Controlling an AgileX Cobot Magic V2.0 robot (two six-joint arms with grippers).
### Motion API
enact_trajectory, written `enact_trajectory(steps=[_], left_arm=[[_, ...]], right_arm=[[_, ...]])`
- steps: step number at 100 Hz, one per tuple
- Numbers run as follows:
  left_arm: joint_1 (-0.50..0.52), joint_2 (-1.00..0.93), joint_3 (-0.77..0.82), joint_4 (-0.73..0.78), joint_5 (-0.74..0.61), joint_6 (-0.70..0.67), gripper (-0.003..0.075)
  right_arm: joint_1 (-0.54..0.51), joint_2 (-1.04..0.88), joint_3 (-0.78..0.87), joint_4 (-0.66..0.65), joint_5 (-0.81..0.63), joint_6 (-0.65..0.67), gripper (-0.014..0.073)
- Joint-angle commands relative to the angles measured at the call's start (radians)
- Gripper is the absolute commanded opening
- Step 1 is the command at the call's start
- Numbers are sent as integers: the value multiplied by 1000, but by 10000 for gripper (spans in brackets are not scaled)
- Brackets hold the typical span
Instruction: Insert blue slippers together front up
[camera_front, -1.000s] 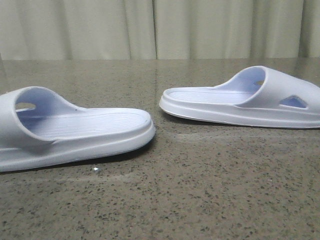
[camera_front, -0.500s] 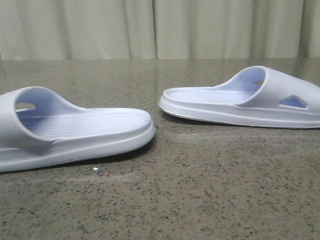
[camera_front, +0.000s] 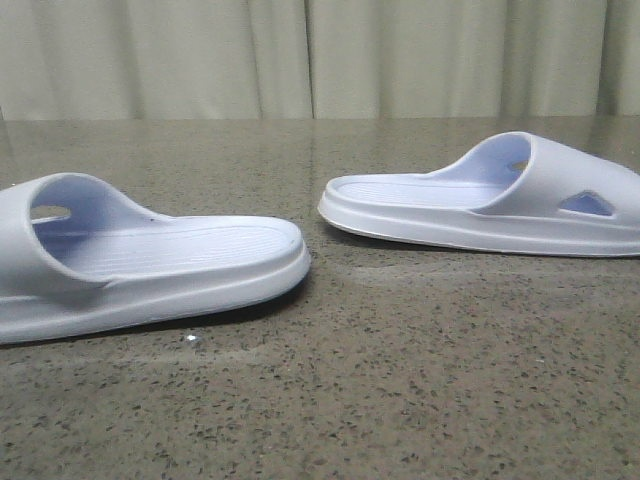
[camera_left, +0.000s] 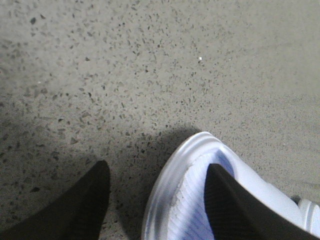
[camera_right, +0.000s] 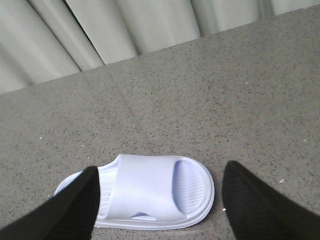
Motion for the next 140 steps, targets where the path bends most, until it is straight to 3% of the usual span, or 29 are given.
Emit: enact_trajectory(steps=[1, 40, 92, 104, 133, 140], left_arm=[[-6, 29, -26, -37, -52, 2, 358], [-60, 148, -26, -285, -86, 251, 358], [-69, 215, -28, -333, 29, 383, 354], [-69, 215, -28, -333, 46, 459, 288], [-69, 215, -28, -332, 59, 579, 24], [-69, 215, -28, -334, 53, 596, 19]], right_arm=[[0, 11, -33, 7, -77, -6, 447], [0, 11, -33, 7, -77, -6, 447], [0, 11, -33, 7, -84, -6, 447], [0, 11, -33, 7, -84, -6, 447], [0, 11, -33, 7, -84, -6, 446], [0, 11, -33, 7, -84, -6, 447]])
